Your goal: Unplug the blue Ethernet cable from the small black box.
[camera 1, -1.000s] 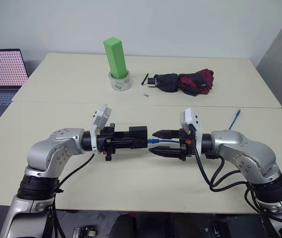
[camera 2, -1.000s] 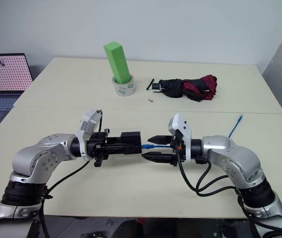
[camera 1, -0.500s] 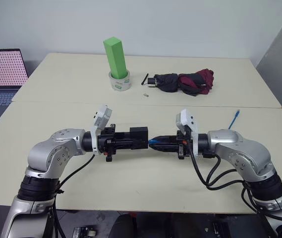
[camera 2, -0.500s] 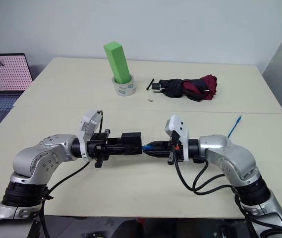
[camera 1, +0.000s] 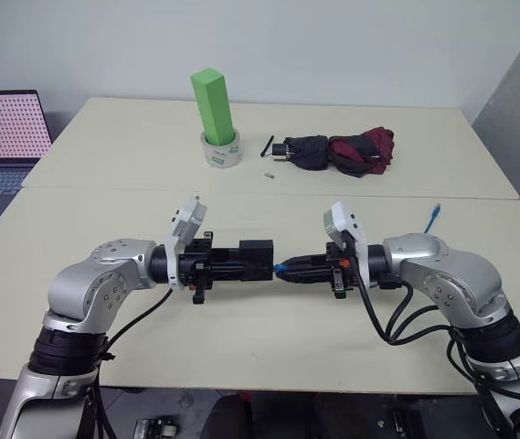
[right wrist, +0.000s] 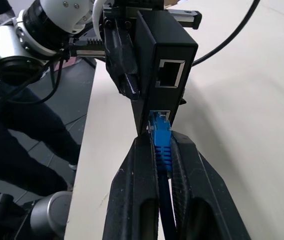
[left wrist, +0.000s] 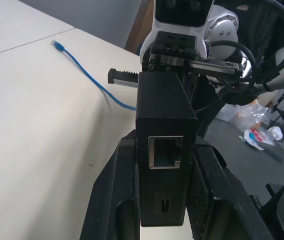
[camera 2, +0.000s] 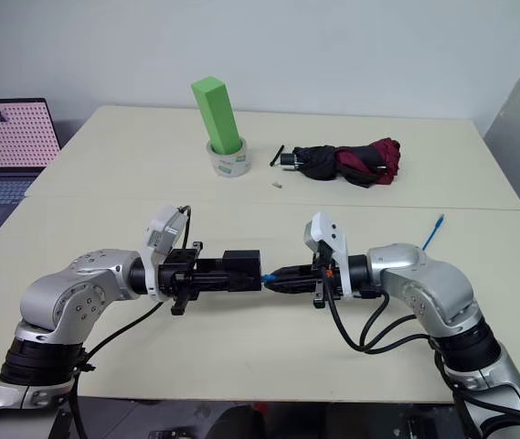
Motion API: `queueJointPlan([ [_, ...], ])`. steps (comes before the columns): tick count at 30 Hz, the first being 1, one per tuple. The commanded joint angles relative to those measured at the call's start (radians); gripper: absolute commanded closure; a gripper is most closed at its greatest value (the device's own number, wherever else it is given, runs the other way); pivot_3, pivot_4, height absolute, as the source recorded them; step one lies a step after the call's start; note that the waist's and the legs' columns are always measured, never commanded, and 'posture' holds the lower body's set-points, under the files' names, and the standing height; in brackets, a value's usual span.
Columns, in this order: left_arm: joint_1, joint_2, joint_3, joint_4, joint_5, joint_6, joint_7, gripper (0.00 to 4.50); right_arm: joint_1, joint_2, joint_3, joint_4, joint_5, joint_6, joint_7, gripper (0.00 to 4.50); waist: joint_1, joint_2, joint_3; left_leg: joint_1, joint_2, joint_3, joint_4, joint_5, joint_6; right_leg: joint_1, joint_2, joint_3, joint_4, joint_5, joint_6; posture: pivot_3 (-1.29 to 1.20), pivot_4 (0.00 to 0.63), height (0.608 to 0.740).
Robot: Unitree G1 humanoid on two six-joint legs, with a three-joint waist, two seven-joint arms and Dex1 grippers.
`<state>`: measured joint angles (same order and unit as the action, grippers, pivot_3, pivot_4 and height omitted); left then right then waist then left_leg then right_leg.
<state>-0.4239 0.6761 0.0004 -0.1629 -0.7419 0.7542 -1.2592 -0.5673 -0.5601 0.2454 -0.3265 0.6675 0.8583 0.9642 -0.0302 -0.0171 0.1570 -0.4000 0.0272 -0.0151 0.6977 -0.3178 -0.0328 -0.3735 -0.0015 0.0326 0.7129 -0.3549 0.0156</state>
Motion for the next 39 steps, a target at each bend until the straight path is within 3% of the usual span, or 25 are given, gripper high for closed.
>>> queueJointPlan([
  [1, -0.006, -0.002, -0.007, -0.035, -0.006, -0.024, -0.013, 3.72, -0.015, 0.000, -0.012, -0.036, 0.031, 0.007, 0.032, 3.56, 0.000, 0.000, 0.000, 0.000, 0.000, 0.000, 0.000, 0.000, 0.000, 0.000, 0.000, 0.000, 0.000, 0.000, 0.000, 0.00, 0.150, 0.740],
  [5, -0.009, -0.001, -0.011, -0.026, -0.003, -0.029, -0.017, 3.72, -0.010, -0.007, -0.028, -0.046, 0.057, 0.035, 0.034, 2.60, 0.000, 0.000, 0.000, 0.000, 0.000, 0.000, 0.000, 0.000, 0.000, 0.000, 0.000, 0.000, 0.000, 0.000, 0.000, 0.00, 0.150, 0.740],
  [23, -0.009, -0.003, -0.012, -0.030, -0.007, -0.030, -0.009, 3.72, 0.029, 0.032, -0.084, -0.029, 0.109, 0.087, -0.027, 2.57, 0.000, 0.000, 0.000, 0.000, 0.000, 0.000, 0.000, 0.000, 0.000, 0.000, 0.000, 0.000, 0.000, 0.000, 0.000, 0.00, 0.150, 0.740],
  [32, -0.006, -0.010, -0.011, -0.038, -0.014, -0.026, -0.002, 3.72, 0.021, 0.038, -0.072, -0.024, 0.096, 0.079, -0.033, 4.37, 0.000, 0.000, 0.000, 0.000, 0.000, 0.000, 0.000, 0.000, 0.000, 0.000, 0.000, 0.000, 0.000, 0.000, 0.000, 0.00, 0.150, 0.740],
  [39, -0.004, -0.002, -0.015, -0.045, -0.020, -0.025, -0.022, 3.72, 0.004, 0.020, -0.062, -0.010, 0.088, 0.082, -0.006, 4.46, 0.000, 0.000, 0.000, 0.000, 0.000, 0.000, 0.000, 0.000, 0.000, 0.000, 0.000, 0.000, 0.000, 0.000, 0.000, 0.00, 0.150, 0.740],
])
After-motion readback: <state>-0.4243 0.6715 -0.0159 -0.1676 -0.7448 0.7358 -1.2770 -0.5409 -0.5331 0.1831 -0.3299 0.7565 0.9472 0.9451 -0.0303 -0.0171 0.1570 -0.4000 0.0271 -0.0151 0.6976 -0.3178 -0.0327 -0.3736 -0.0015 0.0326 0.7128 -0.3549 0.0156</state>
